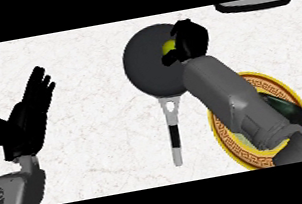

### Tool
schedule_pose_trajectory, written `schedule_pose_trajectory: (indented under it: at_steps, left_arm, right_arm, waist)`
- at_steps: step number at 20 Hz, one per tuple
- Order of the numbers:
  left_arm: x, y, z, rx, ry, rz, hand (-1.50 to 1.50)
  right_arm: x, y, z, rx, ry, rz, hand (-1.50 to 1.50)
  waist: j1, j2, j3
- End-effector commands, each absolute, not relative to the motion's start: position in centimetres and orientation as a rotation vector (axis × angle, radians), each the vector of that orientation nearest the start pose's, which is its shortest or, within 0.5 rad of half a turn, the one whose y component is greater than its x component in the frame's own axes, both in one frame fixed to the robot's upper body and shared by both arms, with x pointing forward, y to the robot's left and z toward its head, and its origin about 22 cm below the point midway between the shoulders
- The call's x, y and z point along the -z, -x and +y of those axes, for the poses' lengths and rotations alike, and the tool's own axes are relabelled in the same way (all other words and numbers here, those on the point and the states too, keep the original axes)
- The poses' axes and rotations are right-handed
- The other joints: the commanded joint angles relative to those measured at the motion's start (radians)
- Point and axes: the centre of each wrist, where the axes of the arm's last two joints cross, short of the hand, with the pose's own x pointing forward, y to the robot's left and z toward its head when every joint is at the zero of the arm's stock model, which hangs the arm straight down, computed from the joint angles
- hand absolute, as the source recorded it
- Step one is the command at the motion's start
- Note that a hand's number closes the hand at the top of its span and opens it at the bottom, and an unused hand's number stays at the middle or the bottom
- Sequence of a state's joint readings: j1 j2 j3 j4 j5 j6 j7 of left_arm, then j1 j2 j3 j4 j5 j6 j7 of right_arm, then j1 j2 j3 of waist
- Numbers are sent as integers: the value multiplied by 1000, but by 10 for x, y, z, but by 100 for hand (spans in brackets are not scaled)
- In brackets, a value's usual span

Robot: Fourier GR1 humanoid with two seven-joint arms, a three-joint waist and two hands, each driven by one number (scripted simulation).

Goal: Pick the pear from the plate and place it in the pan

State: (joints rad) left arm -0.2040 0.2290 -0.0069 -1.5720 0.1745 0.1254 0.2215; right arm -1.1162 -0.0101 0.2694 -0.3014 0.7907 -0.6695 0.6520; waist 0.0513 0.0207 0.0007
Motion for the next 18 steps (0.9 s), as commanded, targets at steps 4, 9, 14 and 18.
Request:
schedule_pose_trajectory:
  at_steps: [4,9,14,18]
  left_arm:
    - [-58,-286,268,-17,-86,-1520,0]
    - [-58,-286,269,-20,-78,-1526,0]
    - [-59,-277,266,-43,-103,-1519,0]
    - [-36,-264,284,-77,-128,-1492,0]
  right_arm:
    - [-32,-428,-111,-477,1051,-1261,-150]
    - [-27,-419,-113,-238,986,-1465,-150]
    - [-38,-413,-123,6,806,-1531,-150]
    - [-22,-386,-163,66,710,-1605,-150]
  waist:
    - [-10,-4,0]
    - [-29,-9,1]
    - [-56,-22,1]
    - [-83,-31,0]
